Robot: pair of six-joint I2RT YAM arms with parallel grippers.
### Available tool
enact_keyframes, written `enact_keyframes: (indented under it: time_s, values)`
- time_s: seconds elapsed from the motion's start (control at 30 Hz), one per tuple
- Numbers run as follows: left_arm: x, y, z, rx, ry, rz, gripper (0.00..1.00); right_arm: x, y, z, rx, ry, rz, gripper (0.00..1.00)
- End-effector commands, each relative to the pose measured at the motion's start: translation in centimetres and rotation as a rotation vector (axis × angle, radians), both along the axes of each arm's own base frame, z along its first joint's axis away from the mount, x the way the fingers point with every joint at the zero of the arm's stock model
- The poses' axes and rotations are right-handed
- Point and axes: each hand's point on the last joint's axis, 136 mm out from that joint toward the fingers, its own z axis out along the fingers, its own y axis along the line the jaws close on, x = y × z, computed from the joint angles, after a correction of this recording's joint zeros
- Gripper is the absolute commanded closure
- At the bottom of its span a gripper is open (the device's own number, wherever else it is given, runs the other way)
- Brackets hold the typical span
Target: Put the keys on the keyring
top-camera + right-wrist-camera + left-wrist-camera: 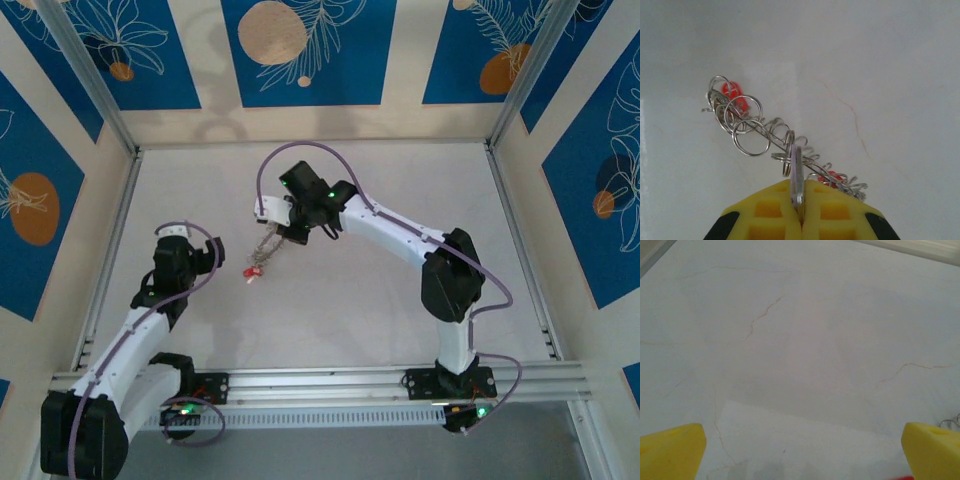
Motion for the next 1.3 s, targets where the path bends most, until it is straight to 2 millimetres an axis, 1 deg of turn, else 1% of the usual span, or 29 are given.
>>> enact_keyframes:
  time_s: [0.0,0.13,0.33,0.4,0.47,0.57,0.63,0.73,0.83,0.97,1.03,1.13,1.27]
  values:
    - [-0.3,0.7,0.5,0.021,-0.003,0.016,0.0,-0.4,-0.2,-0.4,0.028,0.043,0.002,1.0]
    - [-0.4,0.5,0.1,0.006,0.003,0.014,0.0,-1.9,-2.1,-2.2,-0.008,0.075,0.013,1.0]
    - [-0.6,0.9,-0.5,0.007,0.01,0.039,0.0,-4.3,-6.1,-5.2,-0.047,0.154,-0.031,1.0]
    - [-0.4,0.9,-0.7,0.004,0.011,0.04,0.0,-5.3,-7.3,-6.5,-0.068,0.185,-0.044,1.0]
    - [-0.3,0.9,-1.0,0.009,0.021,0.04,0.0,-6.6,-8.8,-8.6,-0.105,0.219,-0.045,1.0]
    - [0.1,1.0,-1.3,0.035,0.043,0.04,0.0,-7.7,-11.1,-11.6,-0.145,0.273,-0.086,1.0]
    - [0.4,1.1,-1.2,0.051,0.054,0.04,0.0,-8.2,-12.6,-13.2,-0.173,0.302,-0.116,1.0]
    - [1.1,0.6,-0.4,0.1,0.022,-0.017,0.0,-8.6,-14.8,-15.0,-0.235,0.32,-0.159,1.0]
    - [1.2,1.7,-0.2,0.149,0.018,0.027,0.0,-9.1,-17.2,-16.5,-0.312,0.332,-0.196,1.0]
    - [1.4,2.5,-0.6,0.205,0.044,0.05,0.0,-10.1,-19.8,-17.7,-0.385,0.348,-0.237,0.96]
    - [1.8,1.7,-0.8,0.227,0.047,-0.015,0.0,-10.6,-20.6,-18.0,-0.408,0.355,-0.253,0.91]
    - [2.4,0.2,-1.1,0.245,0.032,-0.126,0.0,-10.6,-21.2,-17.8,-0.424,0.35,-0.287,0.76]
    - [2.8,0.1,-1.5,0.26,0.009,-0.138,0.0,-10.1,-21.3,-17.1,-0.402,0.338,-0.32,0.63]
